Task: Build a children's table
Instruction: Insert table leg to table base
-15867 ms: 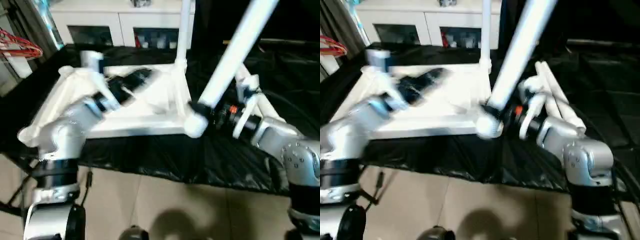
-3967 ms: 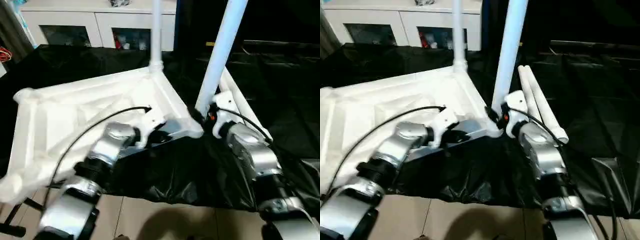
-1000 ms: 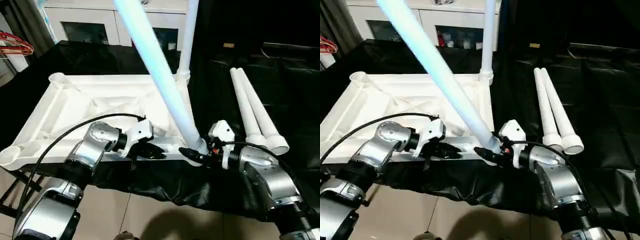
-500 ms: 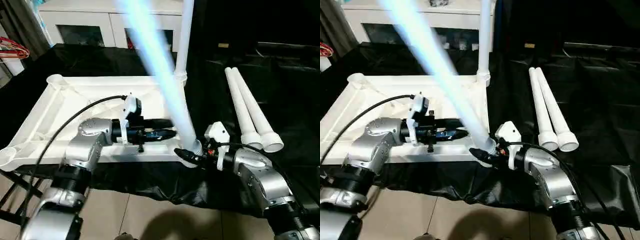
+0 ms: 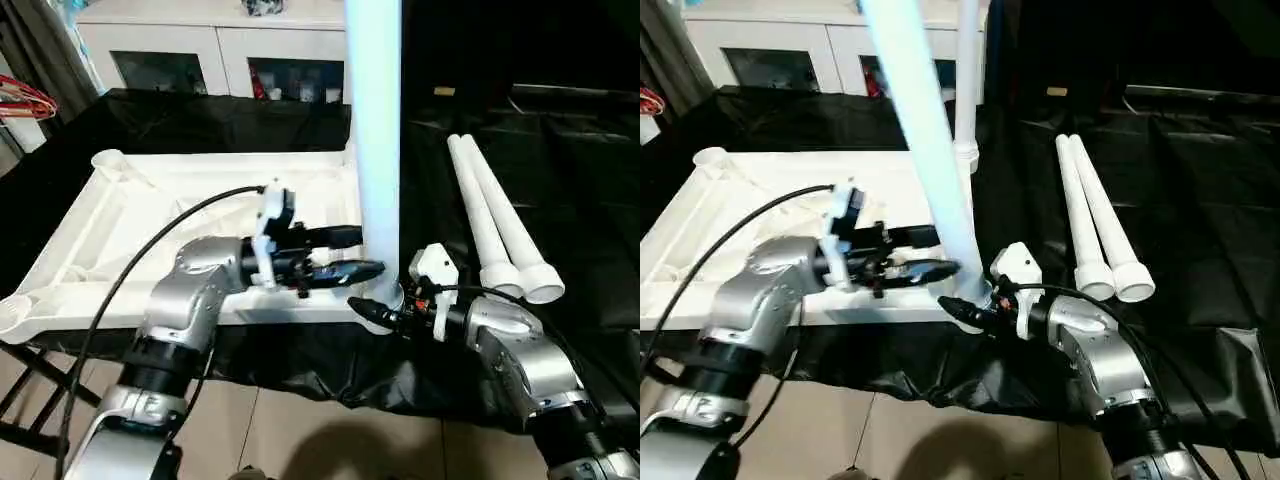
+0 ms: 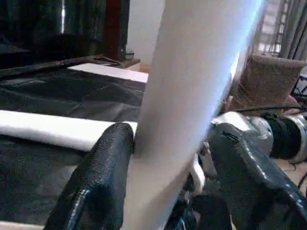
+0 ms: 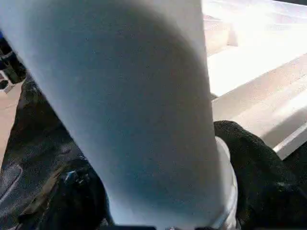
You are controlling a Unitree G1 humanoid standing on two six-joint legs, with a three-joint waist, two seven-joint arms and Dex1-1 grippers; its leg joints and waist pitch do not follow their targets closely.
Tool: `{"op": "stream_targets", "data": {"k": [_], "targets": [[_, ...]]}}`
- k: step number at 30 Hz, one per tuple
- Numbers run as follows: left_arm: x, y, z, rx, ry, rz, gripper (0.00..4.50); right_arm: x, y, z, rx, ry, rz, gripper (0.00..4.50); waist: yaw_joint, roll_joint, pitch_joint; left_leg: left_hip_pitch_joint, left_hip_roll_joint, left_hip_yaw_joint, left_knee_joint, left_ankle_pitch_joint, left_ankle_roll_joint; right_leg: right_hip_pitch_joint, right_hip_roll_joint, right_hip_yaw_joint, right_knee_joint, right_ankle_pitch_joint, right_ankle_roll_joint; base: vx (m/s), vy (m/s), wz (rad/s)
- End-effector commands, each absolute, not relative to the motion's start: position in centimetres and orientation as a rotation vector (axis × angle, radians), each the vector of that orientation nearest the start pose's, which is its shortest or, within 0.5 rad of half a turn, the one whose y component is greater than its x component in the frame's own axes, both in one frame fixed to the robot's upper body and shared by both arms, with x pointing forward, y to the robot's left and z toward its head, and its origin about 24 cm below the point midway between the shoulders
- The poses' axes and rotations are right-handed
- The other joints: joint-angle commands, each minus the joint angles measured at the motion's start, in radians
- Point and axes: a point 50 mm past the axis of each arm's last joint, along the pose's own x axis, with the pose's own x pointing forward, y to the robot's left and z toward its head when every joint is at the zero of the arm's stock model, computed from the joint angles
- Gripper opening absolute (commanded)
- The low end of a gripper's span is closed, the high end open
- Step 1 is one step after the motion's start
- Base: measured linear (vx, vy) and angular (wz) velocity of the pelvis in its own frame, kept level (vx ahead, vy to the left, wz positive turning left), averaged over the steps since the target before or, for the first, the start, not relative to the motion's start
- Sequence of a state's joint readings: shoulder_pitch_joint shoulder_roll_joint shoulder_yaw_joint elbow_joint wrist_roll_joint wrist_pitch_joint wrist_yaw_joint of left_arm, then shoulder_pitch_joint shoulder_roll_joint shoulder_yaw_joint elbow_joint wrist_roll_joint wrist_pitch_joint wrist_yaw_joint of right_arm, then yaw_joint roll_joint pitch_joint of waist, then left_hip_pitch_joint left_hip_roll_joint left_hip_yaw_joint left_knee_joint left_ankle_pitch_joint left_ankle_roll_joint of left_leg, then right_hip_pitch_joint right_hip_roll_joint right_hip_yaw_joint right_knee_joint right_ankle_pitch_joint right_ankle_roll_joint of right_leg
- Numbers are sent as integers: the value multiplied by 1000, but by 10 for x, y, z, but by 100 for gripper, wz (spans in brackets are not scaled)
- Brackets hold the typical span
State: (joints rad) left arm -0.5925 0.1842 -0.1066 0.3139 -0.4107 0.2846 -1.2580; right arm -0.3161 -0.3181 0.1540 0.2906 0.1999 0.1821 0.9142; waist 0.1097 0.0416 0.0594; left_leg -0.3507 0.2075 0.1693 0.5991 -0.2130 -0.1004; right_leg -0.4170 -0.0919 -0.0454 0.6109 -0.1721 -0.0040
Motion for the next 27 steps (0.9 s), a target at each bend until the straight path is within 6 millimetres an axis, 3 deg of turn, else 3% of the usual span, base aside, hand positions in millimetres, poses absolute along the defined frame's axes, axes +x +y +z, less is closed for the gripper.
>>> {"op": "stream_targets", "data": {"k": [1, 4, 6, 14, 18, 22, 23, 27], "targets": [[313, 78, 128, -148, -22, -1496, 263, 286, -137, 36, -82, 298, 1035, 290, 0, -8, -68, -10, 4, 8, -73, -133, 54, 65, -32, 26, -69, -203, -223, 0, 0, 0], [314, 74, 130, -132, -38, -1504, 270, 286, -137, 35, -83, 298, 1033, 290, -3, -9, -70, -12, 3, 7, -70, -120, 60, 67, -31, 25, -67, -178, -225, 0, 0, 0], [314, 71, 131, -120, -41, -1510, 228, 286, -138, 35, -84, 299, 1031, 290, -2, -9, -71, -12, 3, 7, -69, -110, 65, 67, -31, 25, -65, -159, -232, 0, 0, 0], [318, 66, 130, -103, -12, -1514, 204, 285, -138, 35, -86, 300, 1029, 289, 0, -5, -72, -9, 4, 7, -70, -123, 64, 67, -30, 24, -65, -156, -240, 0, 0, 0], [320, 59, 126, 25, 10, -1521, 200, 290, -141, 34, -119, 282, 964, 288, 2, -6, -71, -9, 4, 7, -70, -130, 61, 66, -32, 25, -69, -177, -230, 0, 0, 0], [322, 54, 123, 91, 38, -1514, 192, 294, -143, 36, -93, 276, 931, 288, 2, -3, -66, -3, 3, 7, -75, -178, 45, 64, -33, 25, -79, -260, -210, 0, 0, 0], [323, 52, 122, 113, 46, -1506, 191, 294, -144, 37, -79, 274, 924, 342, 2, -4, -67, -4, 3, 6, -76, -183, 43, 65, -33, 25, -80, -271, -206, 0, 0, 0], [327, 47, 117, 229, 88, -1484, 188, 295, -148, 42, -54, 254, 909, 374, 6, -2, -64, 7, 5, 9, -78, -214, 40, 56, -32, 26, -88, -317, -193, 0, 0, 0]]}}
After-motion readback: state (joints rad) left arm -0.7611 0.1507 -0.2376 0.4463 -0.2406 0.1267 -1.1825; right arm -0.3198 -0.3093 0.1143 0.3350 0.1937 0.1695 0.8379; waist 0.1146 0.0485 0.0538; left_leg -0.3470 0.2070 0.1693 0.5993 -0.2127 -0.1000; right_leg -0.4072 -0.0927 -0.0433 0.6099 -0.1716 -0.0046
